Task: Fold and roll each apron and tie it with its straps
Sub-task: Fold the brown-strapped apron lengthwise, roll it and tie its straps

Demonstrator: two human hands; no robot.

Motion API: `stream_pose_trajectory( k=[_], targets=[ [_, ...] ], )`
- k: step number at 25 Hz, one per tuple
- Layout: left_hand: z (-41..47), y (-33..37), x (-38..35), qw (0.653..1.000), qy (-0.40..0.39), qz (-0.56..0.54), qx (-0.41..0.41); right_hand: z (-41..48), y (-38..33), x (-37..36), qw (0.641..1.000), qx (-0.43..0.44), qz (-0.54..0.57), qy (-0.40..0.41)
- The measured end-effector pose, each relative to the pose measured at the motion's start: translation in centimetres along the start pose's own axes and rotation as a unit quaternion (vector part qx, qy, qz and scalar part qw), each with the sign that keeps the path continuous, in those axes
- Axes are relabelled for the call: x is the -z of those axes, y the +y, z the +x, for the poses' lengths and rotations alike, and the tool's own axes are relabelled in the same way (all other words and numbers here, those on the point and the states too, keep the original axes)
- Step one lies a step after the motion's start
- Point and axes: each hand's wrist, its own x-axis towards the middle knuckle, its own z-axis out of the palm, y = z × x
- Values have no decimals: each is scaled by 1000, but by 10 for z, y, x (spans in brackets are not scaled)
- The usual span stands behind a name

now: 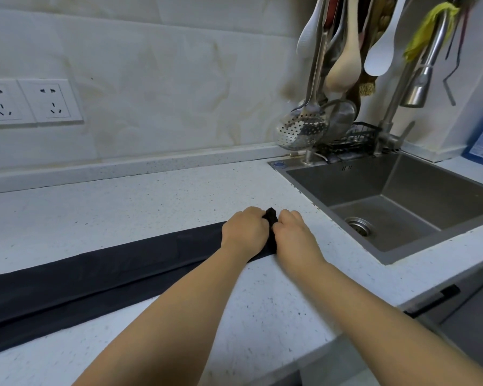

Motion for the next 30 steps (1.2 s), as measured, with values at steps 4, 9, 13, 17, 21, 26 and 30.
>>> stream_pose_trajectory(
  k=[4,9,13,17,21,26,30],
  targets=[
    [-7,-2,1,997,5,34,-75,-2,3,-5,984,82,-154,18],
    [-2,-2,-6,1000,17,15,-16,-3,9,2,988,27,-137,59],
    [-4,1,-3,998,23,56,-15,16,3,13,982,-91,-167,16],
    [-4,2,-2,1000,27,14,9,31,-5,7,964,-164,-202,-56],
    [-2,0,-1,1000,15,17,16,38,-7,14,963,-219,-149,-51],
    [-2,2,0,999,21,13,20,39,-9,10,958,-138,-242,-64],
    [-4,-1,5,999,19,-48,-2,19,-22,0,944,-7,-330,-23]
  ],
)
